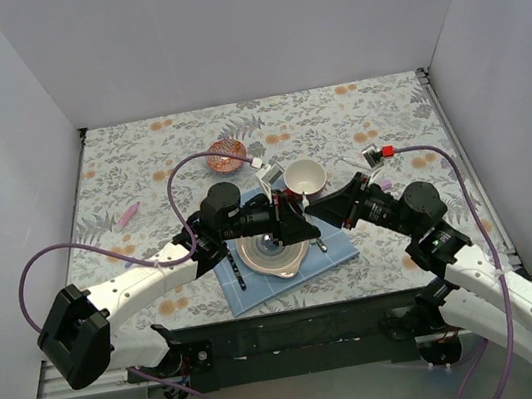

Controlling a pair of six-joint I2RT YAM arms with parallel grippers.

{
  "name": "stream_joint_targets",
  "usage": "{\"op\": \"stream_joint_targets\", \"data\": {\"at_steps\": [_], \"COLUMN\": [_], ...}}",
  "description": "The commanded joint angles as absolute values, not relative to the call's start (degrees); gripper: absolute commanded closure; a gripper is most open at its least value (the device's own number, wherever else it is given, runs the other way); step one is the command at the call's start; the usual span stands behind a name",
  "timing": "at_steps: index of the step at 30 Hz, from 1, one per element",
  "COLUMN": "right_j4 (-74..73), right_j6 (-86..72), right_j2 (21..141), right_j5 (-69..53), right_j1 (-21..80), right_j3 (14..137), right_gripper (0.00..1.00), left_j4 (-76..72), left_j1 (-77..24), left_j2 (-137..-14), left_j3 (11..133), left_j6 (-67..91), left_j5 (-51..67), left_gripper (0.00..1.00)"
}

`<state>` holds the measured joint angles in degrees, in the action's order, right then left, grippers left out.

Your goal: Insert the pens into the pen caps

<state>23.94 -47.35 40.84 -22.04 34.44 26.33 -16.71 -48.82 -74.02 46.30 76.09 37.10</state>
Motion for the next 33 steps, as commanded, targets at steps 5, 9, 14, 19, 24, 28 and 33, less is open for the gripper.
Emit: {"op": "stream_joint_targets", "data": {"at_steps": [5, 9, 14, 19, 24, 28, 33], "right_j4": [25.04, 27.15, 30.58, 33.58, 30.51, 29.79, 29.53], "right_j6": [-46.67, -47.37, -48.69, -48.87, -47.82, -47.29, -47.37], "right_j2": [41.57, 43.68, 45.96, 47.46, 45.27, 44.65, 43.95], "right_j5": [-21.52, -24.96, -27.33, -28.66, -21.81, -20.3, -18.63], "right_j1": [34.19, 34.28, 34.37, 34.45, 34.36, 34.28, 34.37], "right_j3": [26.19, 25.93, 24.96, 26.27, 28.73, 30.5, 30.67], "right_gripper": [0.66, 0.66, 0.72, 0.99, 0.99, 0.99, 0.99], "left_j4": [-17.23, -16.88, -16.52, -16.43, -17.14, -19.24, -19.78], "left_j1": [-48.96, -48.96, -48.96, -48.96, -48.96, -48.96, -48.96], "left_j2": [-72.51, -72.6, -72.86, -72.69, -71.98, -70.58, -70.57], "left_j3": [46.84, 47.02, 47.55, 47.37, 46.15, 44.13, 44.03], "left_j6": [75.24, 75.32, 75.15, 75.32, 75.67, 76.29, 76.2], "left_j5": [38.58, 38.58, 38.41, 38.15, 37.44, 36.3, 36.12], "left_gripper": [1.0, 1.0, 1.0, 0.93, 0.67, 0.66, 0.65]}}
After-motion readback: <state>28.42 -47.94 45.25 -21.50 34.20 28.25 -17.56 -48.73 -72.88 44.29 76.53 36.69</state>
